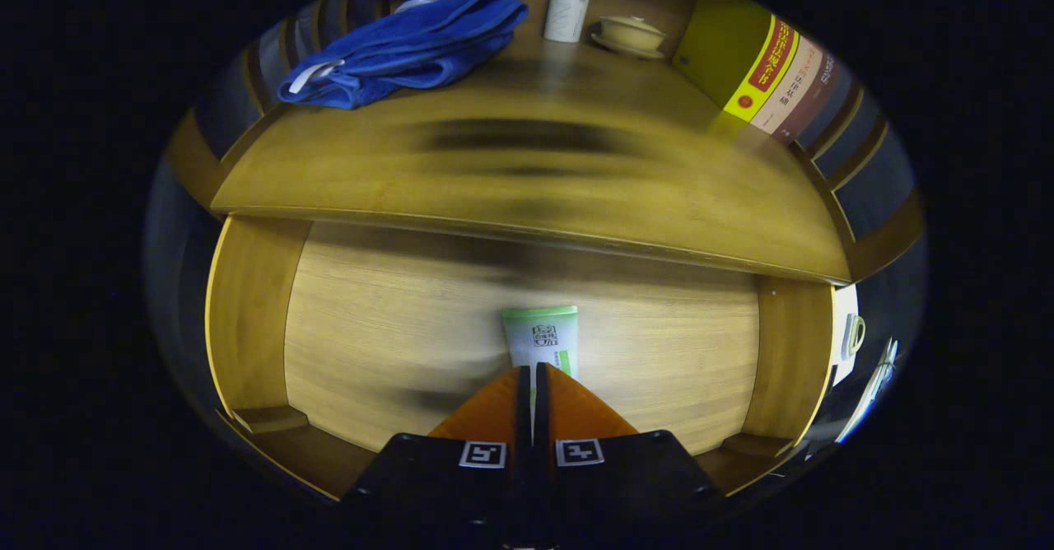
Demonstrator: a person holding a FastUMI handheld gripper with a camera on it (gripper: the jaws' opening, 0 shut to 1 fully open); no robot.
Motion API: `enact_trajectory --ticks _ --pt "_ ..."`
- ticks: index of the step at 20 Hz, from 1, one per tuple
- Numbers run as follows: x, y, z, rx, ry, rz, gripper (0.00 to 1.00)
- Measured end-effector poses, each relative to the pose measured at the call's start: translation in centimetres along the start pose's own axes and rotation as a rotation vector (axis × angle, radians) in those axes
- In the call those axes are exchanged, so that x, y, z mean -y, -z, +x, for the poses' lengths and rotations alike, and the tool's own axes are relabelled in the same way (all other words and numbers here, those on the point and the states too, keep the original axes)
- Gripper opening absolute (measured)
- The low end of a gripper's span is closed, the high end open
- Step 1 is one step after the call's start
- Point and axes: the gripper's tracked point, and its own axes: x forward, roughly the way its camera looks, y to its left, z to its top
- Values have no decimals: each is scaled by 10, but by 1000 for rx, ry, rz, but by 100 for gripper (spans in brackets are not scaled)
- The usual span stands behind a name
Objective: Pull open the drawer, take out the items inside it, and place them on the countertop above the cabinet.
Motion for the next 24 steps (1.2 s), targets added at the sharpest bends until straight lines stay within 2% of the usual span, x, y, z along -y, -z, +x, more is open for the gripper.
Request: enact_trajectory --ticks 1,2,3,7,8,11,17,24 --pt "8 43 13 -9 -10 -6 8" --pt "-8 21 27 -4 10 -12 9" --pt "6 11 7 2 17 -10 9" --pt "3 15 18 -21 19 -32 66" --pt "6 15 20 -23 28 -37 74" --pt "10 20 31 -63 49 -28 86" --pt "-12 19 51 -128 42 -32 87" --pt "-56 -19 43 -128 9 -48 58"
